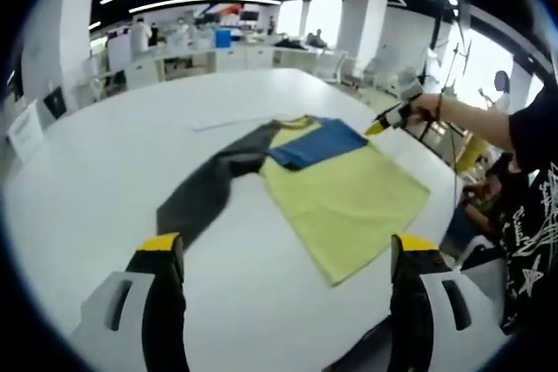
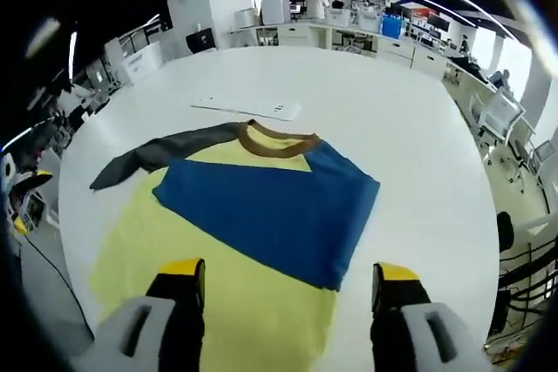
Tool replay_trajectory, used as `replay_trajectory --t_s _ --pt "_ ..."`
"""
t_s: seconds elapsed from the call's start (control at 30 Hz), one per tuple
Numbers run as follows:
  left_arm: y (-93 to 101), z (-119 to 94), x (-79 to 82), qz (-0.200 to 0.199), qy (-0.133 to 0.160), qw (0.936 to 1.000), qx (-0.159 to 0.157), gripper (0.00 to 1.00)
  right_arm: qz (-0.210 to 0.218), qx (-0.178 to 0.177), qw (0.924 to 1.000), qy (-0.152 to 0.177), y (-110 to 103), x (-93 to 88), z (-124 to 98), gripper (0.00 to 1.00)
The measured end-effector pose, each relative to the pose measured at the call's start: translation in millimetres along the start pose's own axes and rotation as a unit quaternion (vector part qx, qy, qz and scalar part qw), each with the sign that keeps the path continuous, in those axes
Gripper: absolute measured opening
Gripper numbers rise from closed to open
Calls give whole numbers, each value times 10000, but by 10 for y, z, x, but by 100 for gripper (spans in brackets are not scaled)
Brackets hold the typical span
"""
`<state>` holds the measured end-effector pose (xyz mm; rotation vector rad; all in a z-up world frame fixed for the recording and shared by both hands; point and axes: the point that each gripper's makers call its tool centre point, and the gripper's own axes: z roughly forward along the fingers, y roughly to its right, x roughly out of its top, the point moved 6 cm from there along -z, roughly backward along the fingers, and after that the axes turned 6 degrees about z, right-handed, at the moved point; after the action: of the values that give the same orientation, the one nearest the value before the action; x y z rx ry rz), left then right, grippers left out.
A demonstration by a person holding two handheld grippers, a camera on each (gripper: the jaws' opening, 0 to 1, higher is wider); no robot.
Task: Fold the garment on the visible template until the final outline fits inside the template.
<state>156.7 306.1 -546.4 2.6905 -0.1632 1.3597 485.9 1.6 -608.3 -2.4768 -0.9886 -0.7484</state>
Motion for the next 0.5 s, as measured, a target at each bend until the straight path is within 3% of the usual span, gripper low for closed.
replay_trajectory --t_s 0.17,0.5 --pt "-148 23 -39 28 -86 9998 203 93 -208 123 9996 160 -98 -31 -168 89" --pt "-446 69 -257 -349 -226 9977 540 87 -495 263 9979 339 -251 -194 -437 99"
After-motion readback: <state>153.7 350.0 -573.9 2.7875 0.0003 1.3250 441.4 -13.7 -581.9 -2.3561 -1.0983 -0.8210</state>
